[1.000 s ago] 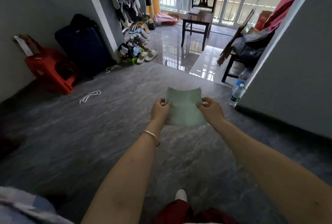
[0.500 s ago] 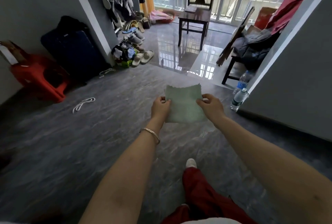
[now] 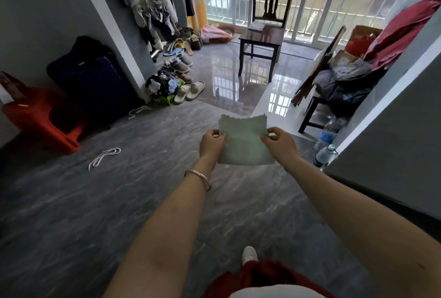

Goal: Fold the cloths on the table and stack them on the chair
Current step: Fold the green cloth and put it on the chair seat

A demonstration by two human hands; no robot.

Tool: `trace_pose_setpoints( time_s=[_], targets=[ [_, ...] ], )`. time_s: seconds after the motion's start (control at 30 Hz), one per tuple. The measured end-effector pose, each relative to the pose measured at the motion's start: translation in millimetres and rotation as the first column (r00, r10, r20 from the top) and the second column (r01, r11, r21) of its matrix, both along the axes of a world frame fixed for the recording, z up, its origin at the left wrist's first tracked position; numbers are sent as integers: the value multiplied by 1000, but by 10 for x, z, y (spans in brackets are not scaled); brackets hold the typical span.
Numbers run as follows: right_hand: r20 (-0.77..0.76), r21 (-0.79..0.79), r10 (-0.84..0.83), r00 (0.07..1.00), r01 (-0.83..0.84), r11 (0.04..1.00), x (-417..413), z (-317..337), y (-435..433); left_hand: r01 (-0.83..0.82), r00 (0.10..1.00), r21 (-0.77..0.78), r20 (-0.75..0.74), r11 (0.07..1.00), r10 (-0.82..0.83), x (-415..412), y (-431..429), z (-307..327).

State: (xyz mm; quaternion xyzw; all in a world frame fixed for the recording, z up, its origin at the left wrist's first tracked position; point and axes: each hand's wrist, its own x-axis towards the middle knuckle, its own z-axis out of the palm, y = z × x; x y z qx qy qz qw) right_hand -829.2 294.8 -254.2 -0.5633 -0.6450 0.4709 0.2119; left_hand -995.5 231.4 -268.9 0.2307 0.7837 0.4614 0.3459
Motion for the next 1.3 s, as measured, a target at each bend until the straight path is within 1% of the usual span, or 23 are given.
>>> trace_pose_setpoints(
  time_s=[0.33, 0.53, 0.7, 0.97, 1.3],
  targets=[
    [9, -12, -3, 1000, 3, 1000, -486, -32, 909, -18, 999, 29, 41, 999, 17, -479, 960, -45],
    [34, 9, -36, 999, 35, 999, -879, -78, 1482, 39, 999, 17, 27, 999, -39, -893, 1617, -94],
    [62, 14, -88, 994, 87, 996, -1254, -24, 1998, 77, 993, 34, 83, 996, -79, -1306, 2226, -112],
    [8, 47, -149, 989, 149, 988, -1762, 65, 2614, 140, 984, 82, 99, 987, -148, -1824, 2937, 4],
    [-34, 18, -185, 982, 185, 983, -2074, 48, 3197, 175, 980, 53, 91, 983, -179, -2139, 3502, -22]
  ],
)
